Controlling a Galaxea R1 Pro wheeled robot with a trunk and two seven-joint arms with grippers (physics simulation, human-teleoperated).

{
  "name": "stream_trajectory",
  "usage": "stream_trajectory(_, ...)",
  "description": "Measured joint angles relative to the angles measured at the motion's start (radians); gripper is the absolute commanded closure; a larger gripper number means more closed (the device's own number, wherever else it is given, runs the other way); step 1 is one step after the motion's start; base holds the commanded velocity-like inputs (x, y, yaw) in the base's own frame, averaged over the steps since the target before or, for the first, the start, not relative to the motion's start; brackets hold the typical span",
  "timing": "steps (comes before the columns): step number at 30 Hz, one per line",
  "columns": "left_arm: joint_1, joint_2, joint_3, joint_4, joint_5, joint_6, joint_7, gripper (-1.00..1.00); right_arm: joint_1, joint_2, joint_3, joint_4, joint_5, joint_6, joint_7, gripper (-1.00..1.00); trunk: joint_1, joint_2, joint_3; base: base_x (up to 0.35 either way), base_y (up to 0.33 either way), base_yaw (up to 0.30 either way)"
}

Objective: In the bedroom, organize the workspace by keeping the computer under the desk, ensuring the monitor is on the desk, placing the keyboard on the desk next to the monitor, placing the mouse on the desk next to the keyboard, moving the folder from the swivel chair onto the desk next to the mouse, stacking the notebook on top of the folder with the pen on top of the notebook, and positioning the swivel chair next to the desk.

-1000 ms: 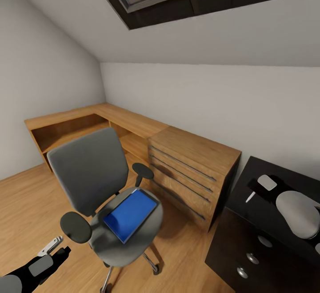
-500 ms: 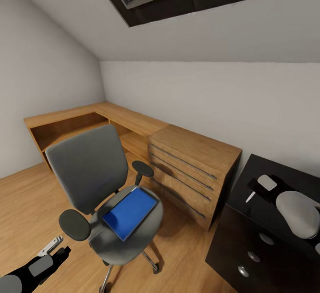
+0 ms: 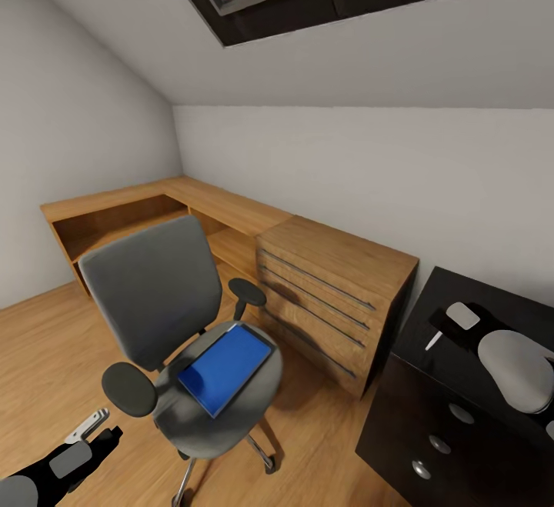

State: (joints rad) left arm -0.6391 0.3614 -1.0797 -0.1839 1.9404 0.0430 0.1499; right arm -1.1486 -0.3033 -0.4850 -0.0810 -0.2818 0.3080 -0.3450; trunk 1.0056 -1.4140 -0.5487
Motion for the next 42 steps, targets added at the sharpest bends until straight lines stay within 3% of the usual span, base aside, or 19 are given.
stream_trajectory(32,0.000,-0.001,-0.001,0.002,0.000,0.000,0.000,-1.00,0.000,0.001,0.005,-0.006,0.003,-0.003,-0.001,-1.00,0.000,0.000,0.000,0.000,0.000,0.000)
stream_trajectory(39,0.000,-0.005,-0.005,0.002,0.000,0.001,0.002,-1.00,0.001,0.023,0.013,-0.068,0.006,0.001,0.002,-1.00,0.000,0.000,0.000,0.000,0.000,0.004)
stream_trajectory(42,0.000,-0.010,-0.024,0.001,0.000,0.001,0.003,-1.00,0.001,0.037,0.015,-0.082,0.009,-0.002,0.001,-1.00,0.000,0.000,0.000,0.000,0.000,0.129)
